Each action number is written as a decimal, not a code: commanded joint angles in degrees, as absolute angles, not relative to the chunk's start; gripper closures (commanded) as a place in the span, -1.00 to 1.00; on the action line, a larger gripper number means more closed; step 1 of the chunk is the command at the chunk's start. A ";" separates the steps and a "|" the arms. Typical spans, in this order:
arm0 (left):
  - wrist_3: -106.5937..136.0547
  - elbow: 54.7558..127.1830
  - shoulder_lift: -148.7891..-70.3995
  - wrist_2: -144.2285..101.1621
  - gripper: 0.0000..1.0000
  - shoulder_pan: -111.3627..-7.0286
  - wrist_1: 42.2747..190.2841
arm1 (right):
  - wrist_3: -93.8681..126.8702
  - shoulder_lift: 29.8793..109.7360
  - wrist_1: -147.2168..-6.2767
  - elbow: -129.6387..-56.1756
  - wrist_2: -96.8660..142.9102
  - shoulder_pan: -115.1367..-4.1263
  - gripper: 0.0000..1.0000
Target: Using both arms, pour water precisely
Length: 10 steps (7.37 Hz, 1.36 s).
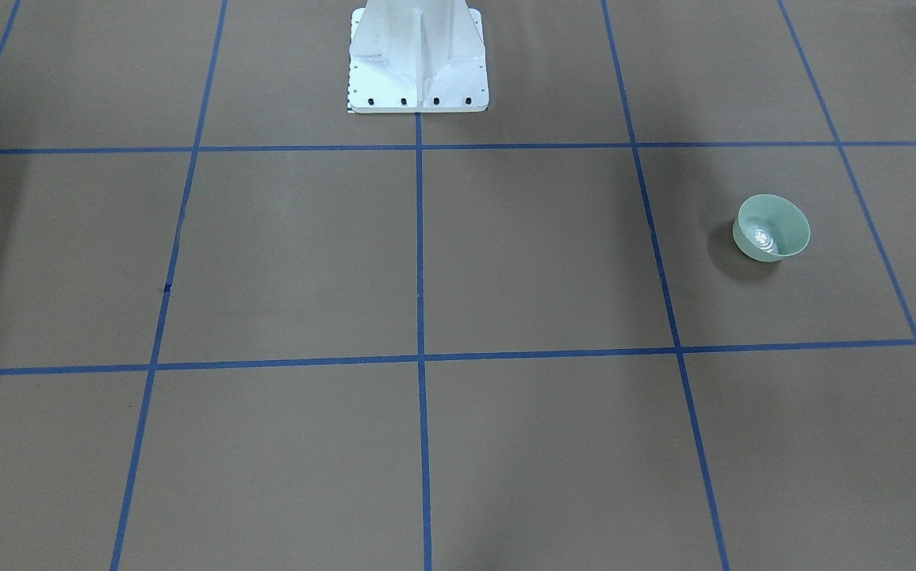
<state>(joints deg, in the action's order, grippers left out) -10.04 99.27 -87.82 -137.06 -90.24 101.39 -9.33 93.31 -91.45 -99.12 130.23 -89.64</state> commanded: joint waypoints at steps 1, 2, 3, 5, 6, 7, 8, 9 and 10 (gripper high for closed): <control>-8.28 98.01 -89.82 -139.64 -1.00 -90.26 104.15 | -9.23 94.30 -86.43 -98.53 130.34 -89.65 -1.00; -6.26 97.82 -90.43 -140.53 -1.00 -89.65 107.98 | -9.32 94.31 -85.53 -98.70 130.34 -89.65 -1.00; -5.63 96.69 -90.00 -140.54 -1.00 -86.52 110.54 | -9.14 94.48 -85.52 -98.61 130.34 -89.65 -1.00; 10.02 94.23 -89.56 -139.84 -1.00 -80.28 115.10 | -8.97 94.57 -85.52 -98.35 130.34 -89.74 -1.00; 16.98 94.13 -87.47 -137.83 -1.00 -76.15 120.62 | -8.96 94.57 -85.52 -98.35 130.34 -89.74 -1.00; 24.27 94.04 -84.75 -132.50 -1.00 -70.81 127.81 | -8.96 94.66 -85.52 -98.35 130.34 -89.74 -1.00; 31.13 93.87 -82.99 -129.32 -1.00 -66.49 133.45 | -8.96 94.83 -85.52 -98.35 130.34 -89.74 -1.00; 34.25 93.78 -81.14 -126.59 -1.00 -62.97 136.90 | -8.96 94.92 -85.52 -98.35 130.34 -89.74 -1.00; 36.54 93.52 -80.08 -124.21 -0.99 -60.15 138.76 | -8.96 95.18 -85.52 -98.44 130.34 -89.74 -1.00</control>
<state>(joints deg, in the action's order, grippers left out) 32.47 93.78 -81.87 -127.60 -64.31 135.10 -8.96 94.93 -85.52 -98.36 130.34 -89.74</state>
